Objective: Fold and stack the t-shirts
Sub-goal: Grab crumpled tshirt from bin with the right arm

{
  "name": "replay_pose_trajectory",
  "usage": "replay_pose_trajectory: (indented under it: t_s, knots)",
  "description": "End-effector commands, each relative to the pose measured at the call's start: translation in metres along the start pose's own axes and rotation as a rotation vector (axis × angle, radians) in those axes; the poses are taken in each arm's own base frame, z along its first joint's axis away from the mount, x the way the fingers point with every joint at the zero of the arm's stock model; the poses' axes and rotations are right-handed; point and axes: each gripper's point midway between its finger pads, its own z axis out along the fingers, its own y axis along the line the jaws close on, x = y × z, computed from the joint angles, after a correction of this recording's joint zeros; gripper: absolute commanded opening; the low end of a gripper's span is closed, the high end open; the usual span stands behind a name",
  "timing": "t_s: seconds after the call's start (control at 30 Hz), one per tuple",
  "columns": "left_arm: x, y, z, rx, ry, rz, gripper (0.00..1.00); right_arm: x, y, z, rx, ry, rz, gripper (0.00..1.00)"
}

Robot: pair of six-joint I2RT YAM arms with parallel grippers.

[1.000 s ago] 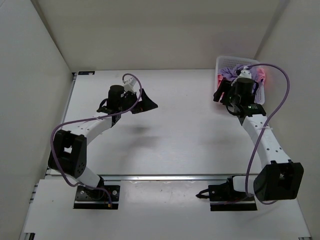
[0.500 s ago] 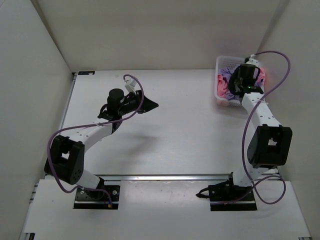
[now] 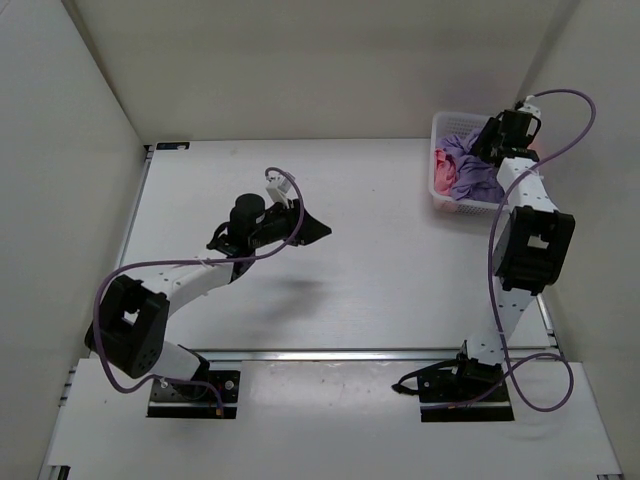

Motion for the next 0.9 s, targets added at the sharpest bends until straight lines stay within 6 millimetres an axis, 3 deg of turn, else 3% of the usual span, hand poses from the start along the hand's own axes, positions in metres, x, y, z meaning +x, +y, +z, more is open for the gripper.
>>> replay_pose_trajectory:
  t_s: [0.0,0.17,0.23,0.27,0.33,0.4,0.5,0.53,0.6,0.63,0.7,0.77,0.8,0.83,0.87]
  knots:
    - [-0.007,-0.015,-0.002,0.009,-0.028,0.067,0.45,-0.022,0.004,0.013,-0.031,-0.036,0.022,0.61]
    - [-0.004,-0.009,-0.005,-0.005,-0.029,0.050,0.46,-0.021,0.002,0.027,-0.027,0.008,0.039,0.54]
    - [-0.006,-0.004,-0.007,-0.016,-0.035,0.043,0.45,-0.026,0.003,0.024,-0.043,-0.003,0.048,0.31]
    - [-0.008,-0.002,-0.007,-0.022,-0.040,0.044,0.45,-0.023,0.004,0.023,-0.043,0.002,0.050,0.24]
    - [-0.014,-0.007,-0.006,-0.014,-0.048,0.050,0.45,-0.037,0.009,0.009,-0.045,-0.050,0.043,0.04]
    - [-0.014,-0.006,-0.005,-0.017,-0.044,0.048,0.45,-0.055,0.014,-0.009,-0.036,-0.117,0.008,0.00]
    - [-0.021,-0.002,-0.005,-0.029,-0.060,0.025,0.47,-0.101,0.029,-0.068,-0.056,-0.260,-0.020,0.00]
    - [-0.022,-0.001,-0.005,-0.030,-0.066,0.023,0.47,-0.103,0.033,-0.077,-0.063,-0.278,-0.028,0.00]
    - [-0.026,0.002,-0.006,-0.030,-0.082,-0.018,0.48,-0.133,0.046,-0.124,-0.130,-0.370,-0.028,0.00]
    - [-0.028,0.003,-0.006,-0.029,-0.088,-0.026,0.48,-0.135,0.057,-0.136,-0.187,-0.383,-0.036,0.00]
    - [-0.034,0.006,-0.007,-0.039,-0.097,-0.031,0.50,-0.154,0.078,-0.186,-0.307,-0.447,-0.048,0.00]
    - [-0.044,0.003,-0.007,-0.042,-0.116,-0.025,0.51,-0.162,0.101,-0.221,-0.411,-0.487,-0.076,0.00]
    - [-0.046,0.006,-0.008,-0.049,-0.120,-0.035,0.50,-0.168,0.120,-0.254,-0.484,-0.535,-0.102,0.00]
    - [-0.051,0.008,-0.008,-0.052,-0.136,-0.042,0.50,-0.167,0.140,-0.275,-0.557,-0.560,-0.125,0.00]
    - [-0.055,0.011,-0.011,-0.063,-0.154,-0.049,0.50,-0.175,0.146,-0.301,-0.590,-0.621,-0.142,0.00]
